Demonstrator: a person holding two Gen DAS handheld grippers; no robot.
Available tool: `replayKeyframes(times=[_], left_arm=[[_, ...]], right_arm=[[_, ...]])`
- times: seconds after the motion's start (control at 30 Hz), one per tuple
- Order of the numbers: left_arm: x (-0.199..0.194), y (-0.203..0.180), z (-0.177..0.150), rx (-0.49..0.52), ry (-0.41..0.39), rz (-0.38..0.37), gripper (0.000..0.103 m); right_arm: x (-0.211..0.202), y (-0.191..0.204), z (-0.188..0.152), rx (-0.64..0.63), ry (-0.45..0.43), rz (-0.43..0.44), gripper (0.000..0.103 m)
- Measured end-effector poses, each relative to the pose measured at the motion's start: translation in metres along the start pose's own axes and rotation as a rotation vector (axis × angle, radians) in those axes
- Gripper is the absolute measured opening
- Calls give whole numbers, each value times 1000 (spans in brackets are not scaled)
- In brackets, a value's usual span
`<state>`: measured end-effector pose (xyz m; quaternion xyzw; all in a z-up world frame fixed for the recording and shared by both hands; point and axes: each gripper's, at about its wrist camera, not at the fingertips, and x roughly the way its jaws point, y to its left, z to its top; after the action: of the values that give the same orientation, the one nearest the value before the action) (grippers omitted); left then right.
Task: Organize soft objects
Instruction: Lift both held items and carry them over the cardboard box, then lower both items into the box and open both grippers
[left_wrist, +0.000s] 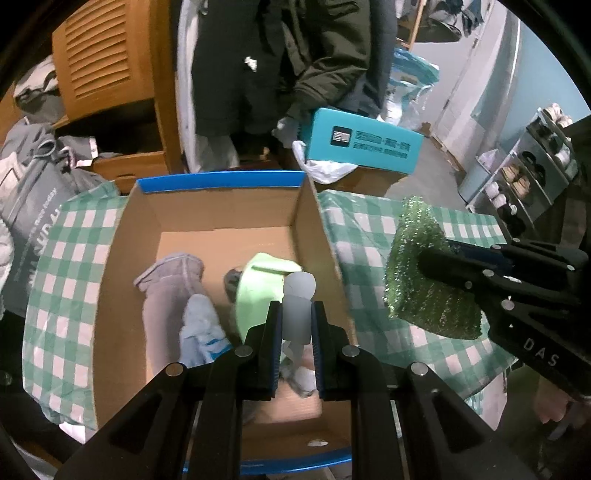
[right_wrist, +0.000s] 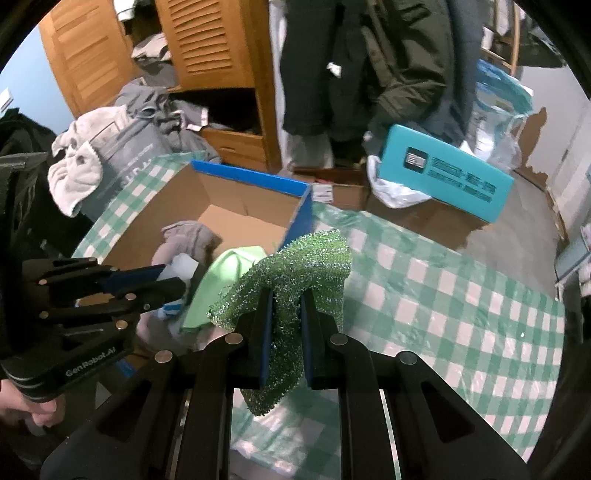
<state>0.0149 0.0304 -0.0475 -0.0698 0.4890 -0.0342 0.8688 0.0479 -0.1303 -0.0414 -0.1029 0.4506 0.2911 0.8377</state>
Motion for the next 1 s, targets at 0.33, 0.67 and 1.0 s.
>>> replayKeyframes(times=[0.33,0.67,1.0], left_arm=[[1,32,-6,-56,15,37,15],[9,53,-11,-103,50,71,20],[4,57,-11,-118,35,94,43]], right_arm=[[21,38,15,-73,29,45,12],[52,62,21,-137,99,75,12],[58,63,25,-138,104,89,34]])
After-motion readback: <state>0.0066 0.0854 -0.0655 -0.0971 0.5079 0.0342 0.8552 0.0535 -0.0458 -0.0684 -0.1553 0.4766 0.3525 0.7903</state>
